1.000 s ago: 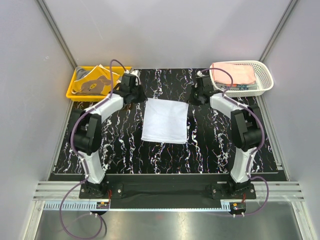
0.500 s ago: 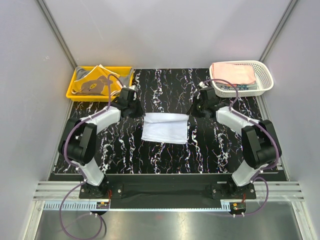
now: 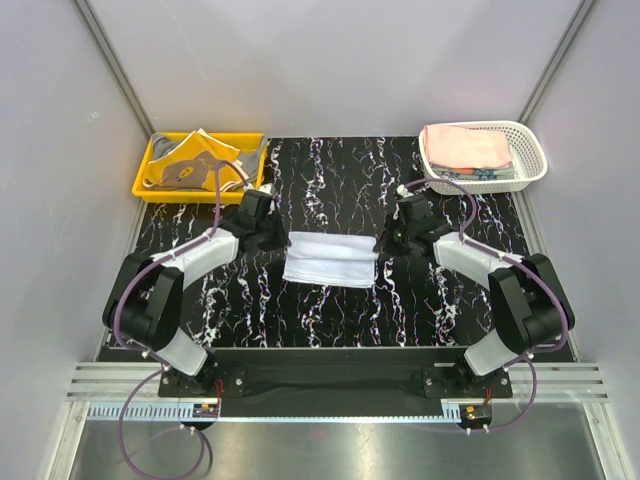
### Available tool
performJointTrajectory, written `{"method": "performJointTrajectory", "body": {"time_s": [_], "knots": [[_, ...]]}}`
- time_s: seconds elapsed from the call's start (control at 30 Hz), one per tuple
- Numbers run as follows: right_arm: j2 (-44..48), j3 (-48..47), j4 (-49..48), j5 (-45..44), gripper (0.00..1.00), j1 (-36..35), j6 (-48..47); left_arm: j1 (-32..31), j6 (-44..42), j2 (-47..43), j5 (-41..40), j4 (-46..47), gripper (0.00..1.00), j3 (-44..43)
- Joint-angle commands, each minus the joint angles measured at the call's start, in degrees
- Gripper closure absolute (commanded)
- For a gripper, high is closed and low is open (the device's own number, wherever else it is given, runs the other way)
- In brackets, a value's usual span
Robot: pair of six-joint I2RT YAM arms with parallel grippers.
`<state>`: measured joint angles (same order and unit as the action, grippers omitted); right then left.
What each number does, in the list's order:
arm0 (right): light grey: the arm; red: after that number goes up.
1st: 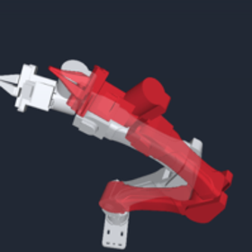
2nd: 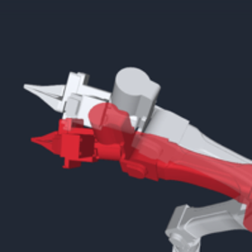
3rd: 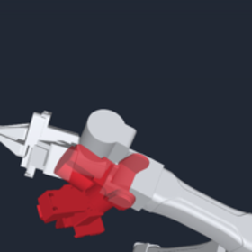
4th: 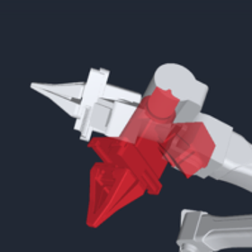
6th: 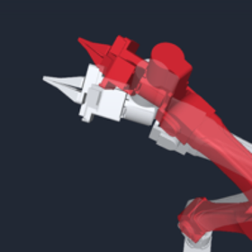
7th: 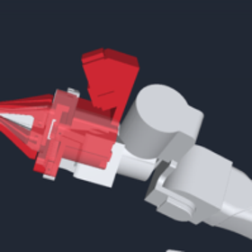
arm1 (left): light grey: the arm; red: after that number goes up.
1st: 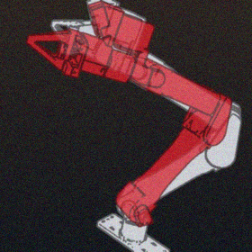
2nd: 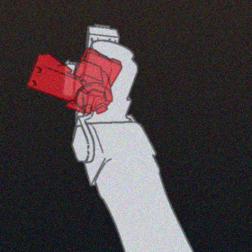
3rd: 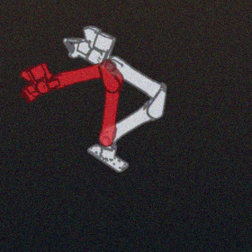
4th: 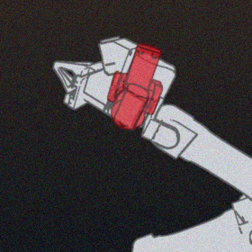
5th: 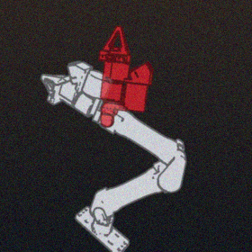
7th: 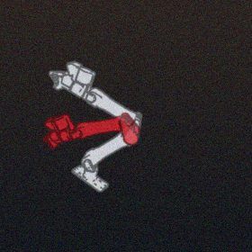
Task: Fold and stack the towels
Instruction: Fold the towel
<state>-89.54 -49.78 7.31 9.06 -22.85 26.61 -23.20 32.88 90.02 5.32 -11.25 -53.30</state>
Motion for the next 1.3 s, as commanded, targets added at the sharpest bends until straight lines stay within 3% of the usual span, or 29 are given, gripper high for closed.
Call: {"method": "performJointTrajectory", "body": {"time_s": [0.0, 0.33, 0.77, 1.03, 1.1, 1.27], "knots": [[3.14, 1.0, -2.39, -1.15, 0.94, -0.7, 0.81, -0.35, 0.07, -3.0, -2.42, 0.61, 1.0, 1.79], [5.34, 3.02, -2.3, -1.32, 0.94, -1.58, 1.51, -0.79, -1.07, -8.54, -3.04, -0.8, 1.0, 4.25], [4.28, 7.15, -5.64, -0.45, 0.88, -2.46, 3.36, -2.37, -0.89, -7.75, -1.63, 1.49, 1.0, 9.26], [7.35, 8.38, -4.33, -0.45, 0.69, -2.72, 3.45, -2.73, -1.16, -9.42, -0.93, -0.35, 0.84, 9.53], [9.11, 8.21, -2.66, -1.23, 0.67, -2.64, 3.19, -2.81, -1.59, -11.09, -1.19, -2.55, 0.76, 8.74], [11.58, 5.93, 1.91, -2.73, 0.66, -2.72, 3.1, -2.81, -2.82, -15.48, -2.68, -8.6, 0.7, 6.11]]}}
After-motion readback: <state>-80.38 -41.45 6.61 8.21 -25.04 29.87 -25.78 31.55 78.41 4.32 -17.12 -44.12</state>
